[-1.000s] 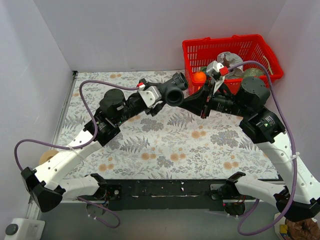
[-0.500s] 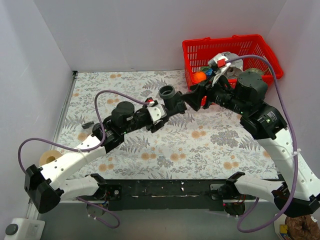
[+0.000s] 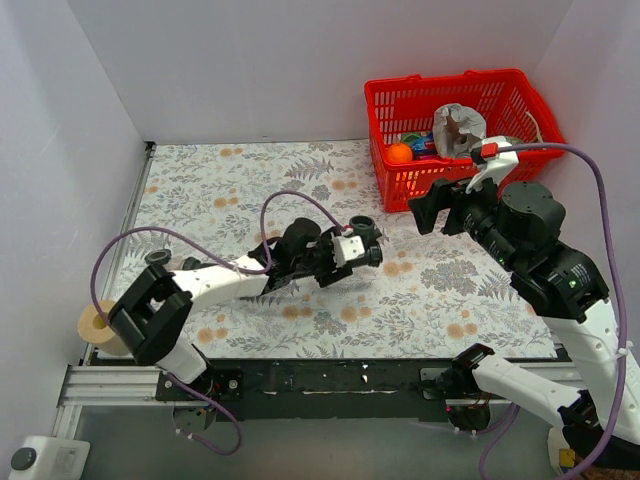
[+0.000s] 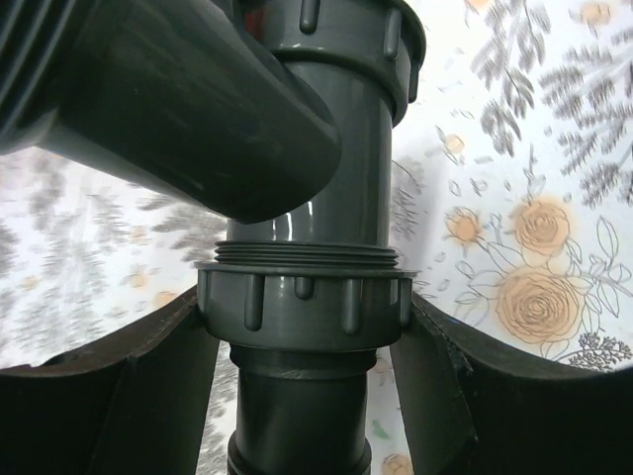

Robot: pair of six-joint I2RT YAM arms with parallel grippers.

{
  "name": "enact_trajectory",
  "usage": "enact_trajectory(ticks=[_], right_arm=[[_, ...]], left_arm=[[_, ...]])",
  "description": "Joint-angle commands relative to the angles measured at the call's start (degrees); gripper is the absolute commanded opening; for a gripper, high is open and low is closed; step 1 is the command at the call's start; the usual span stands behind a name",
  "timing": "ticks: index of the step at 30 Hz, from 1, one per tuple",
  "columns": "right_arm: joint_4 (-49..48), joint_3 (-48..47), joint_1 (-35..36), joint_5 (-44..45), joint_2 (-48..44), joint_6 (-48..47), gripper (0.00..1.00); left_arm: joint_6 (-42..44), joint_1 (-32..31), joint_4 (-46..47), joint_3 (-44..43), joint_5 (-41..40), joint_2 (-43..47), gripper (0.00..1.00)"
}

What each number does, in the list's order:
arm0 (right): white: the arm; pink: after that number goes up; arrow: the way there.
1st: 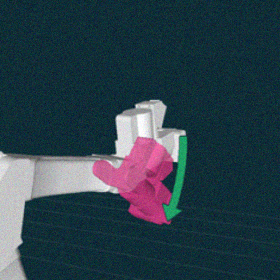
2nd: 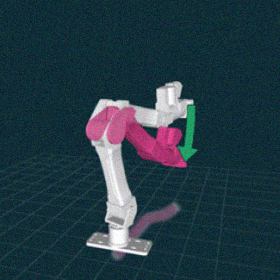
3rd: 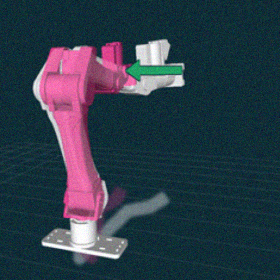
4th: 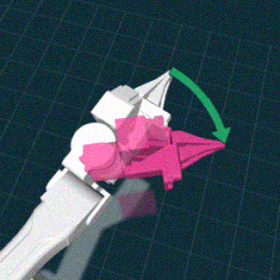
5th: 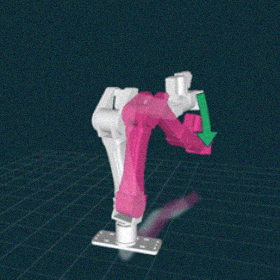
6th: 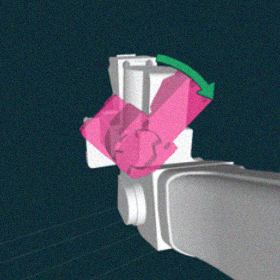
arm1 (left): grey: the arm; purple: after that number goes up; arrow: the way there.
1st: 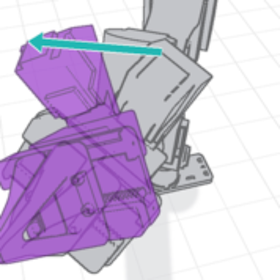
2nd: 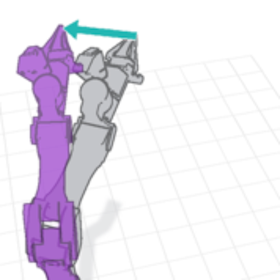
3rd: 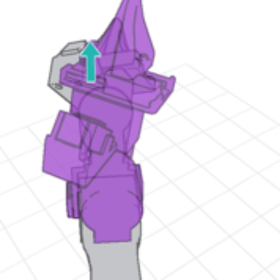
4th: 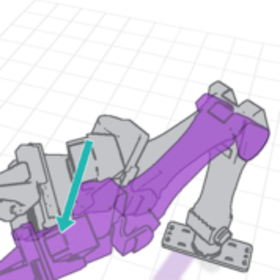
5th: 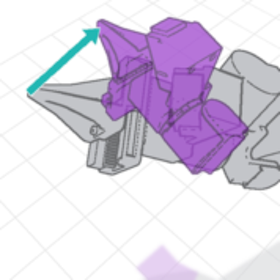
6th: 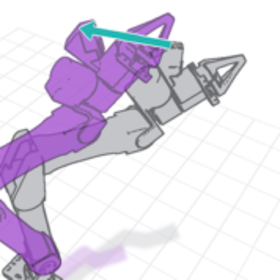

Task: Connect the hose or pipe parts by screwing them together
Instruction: Place the pipeline at the center of the board, then reset both arms

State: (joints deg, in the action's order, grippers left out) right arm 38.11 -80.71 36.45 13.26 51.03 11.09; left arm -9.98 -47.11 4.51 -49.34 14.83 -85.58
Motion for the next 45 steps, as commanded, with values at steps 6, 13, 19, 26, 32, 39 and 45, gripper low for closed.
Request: enact_trajectory(ticks=[6, 13, 19, 26, 32, 39, 45], right_arm=[[-1.1, 3.9, -0.1, 4.1, -1.0, 4.6, 0.94], [-1.0, 3.2, -0.1, 5.5, -0.1, 4.7, 0.96], [-0.1, -1.2, -0.1, 8.1, 2.2, 3.7, 0.97], [1.6, -7.3, -0.1, 8.1, 5.8, 3.0, 0.98], [2.1, -8.1, -0.1, 8.3, 6.9, 3.7, 0.98], [-2.0, -4.0, -0.1, -0.4, 8.0, 6.0, 0.98], [-7.6, 3.5, -0.1, -5.0, 7.2, 7.4, 0.98]], left_arm=[[4.5, -6.7, 2.5, -6.8, -1.7, -12.7, 0.06], [1.4, -9.0, 1.6, -10.2, -3.1, -15.9, 0.37], [-7.8, -9.6, -7.0, -21.8, 0.3, -17.6, 0.72], [-10.3, -9.9, -14.7, -23.6, 5.0, -12.7, 0.96], [-15.7, -10.0, -18.3, -26.0, -5.4, -4.7, 0.98], [-18.9, -9.0, -26.6, -30.6, -24.9, 8.0, 0.98], [-24.4, -7.6, -30.1, -27.6, -32.8, 21.0, 0.98]])
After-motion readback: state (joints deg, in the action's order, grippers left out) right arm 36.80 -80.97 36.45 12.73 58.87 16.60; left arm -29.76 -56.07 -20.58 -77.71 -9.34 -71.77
